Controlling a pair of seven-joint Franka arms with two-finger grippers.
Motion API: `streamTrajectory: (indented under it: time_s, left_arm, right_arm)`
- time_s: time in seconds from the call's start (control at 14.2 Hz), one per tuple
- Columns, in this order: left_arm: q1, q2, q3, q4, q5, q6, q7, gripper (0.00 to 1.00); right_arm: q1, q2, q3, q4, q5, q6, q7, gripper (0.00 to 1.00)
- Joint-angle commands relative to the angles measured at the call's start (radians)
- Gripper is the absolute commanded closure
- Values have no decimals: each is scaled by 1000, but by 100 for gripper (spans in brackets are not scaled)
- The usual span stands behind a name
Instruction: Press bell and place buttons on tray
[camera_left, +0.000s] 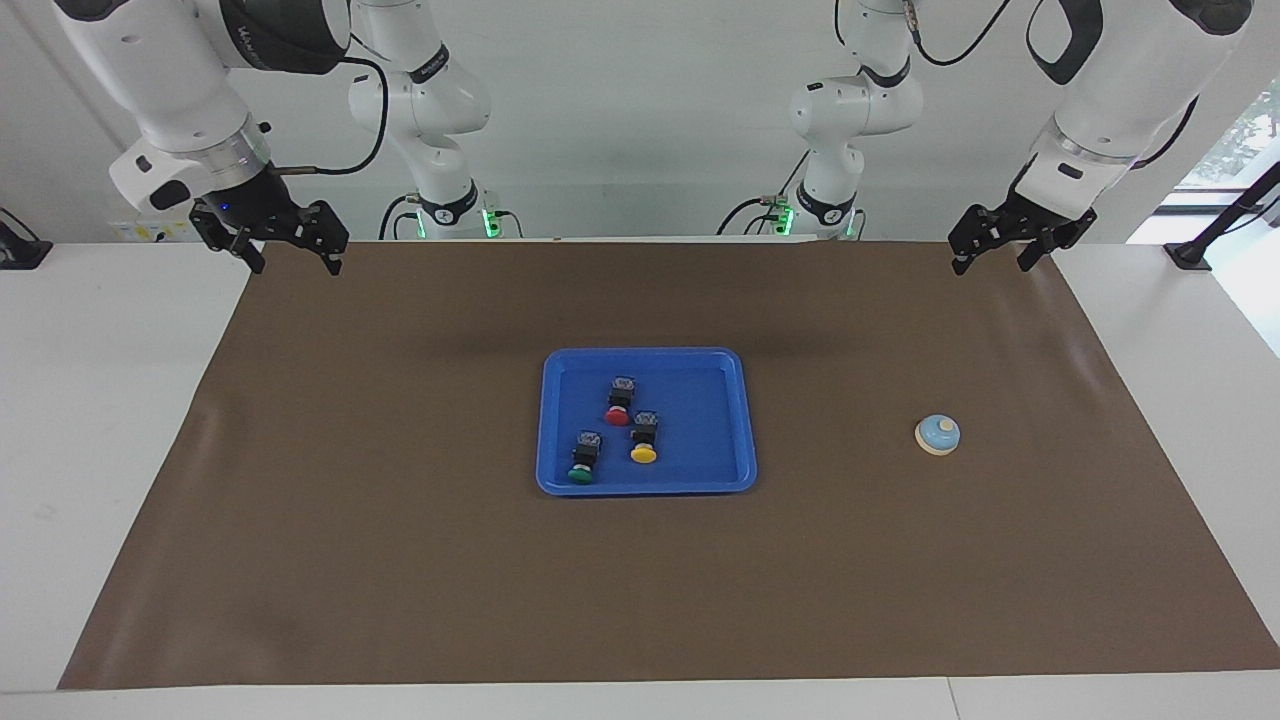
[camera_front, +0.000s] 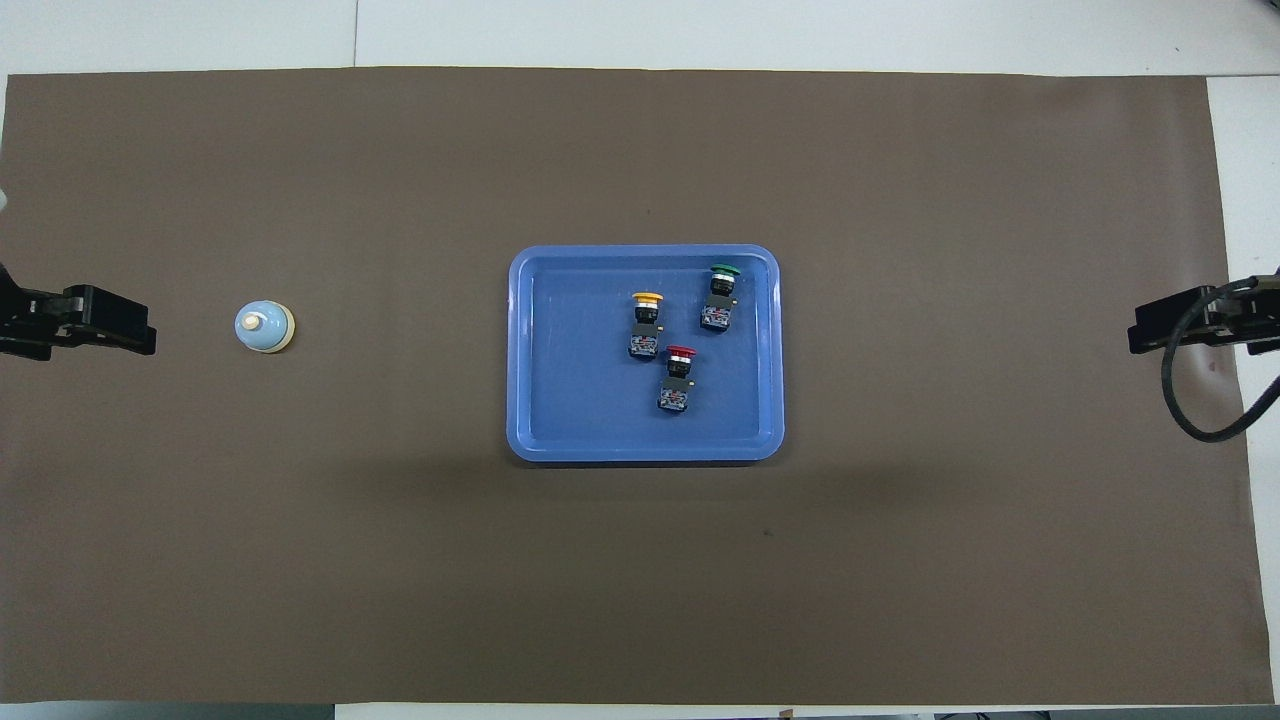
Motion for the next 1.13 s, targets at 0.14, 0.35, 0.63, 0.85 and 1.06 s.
streamTrajectory:
  time_s: [0.14,0.35,0.63,0.85,1.06]
  left_arm:
    - [0,-19,6,-36,3,54,-4,100]
    - [-7,4,8,-58,3,105,-6,100]
    - [-4,44,8,-187,1,296,-6,100]
    - [4,134,9,-254,1,448,2,100]
    - [33,168,9,-315,1,575,8,100]
  right_arm:
    - [-8,-25,10,-25,-10,-4,-23,0]
    - [-10,-25,10,-25,-10,-4,-23,0]
    - [-10,-25,10,-25,-10,-4,-23,0]
    - [-8,-25,10,-27,-10,-4,-23,0]
    - [-8,-25,10,-27,-10,-4,-23,0]
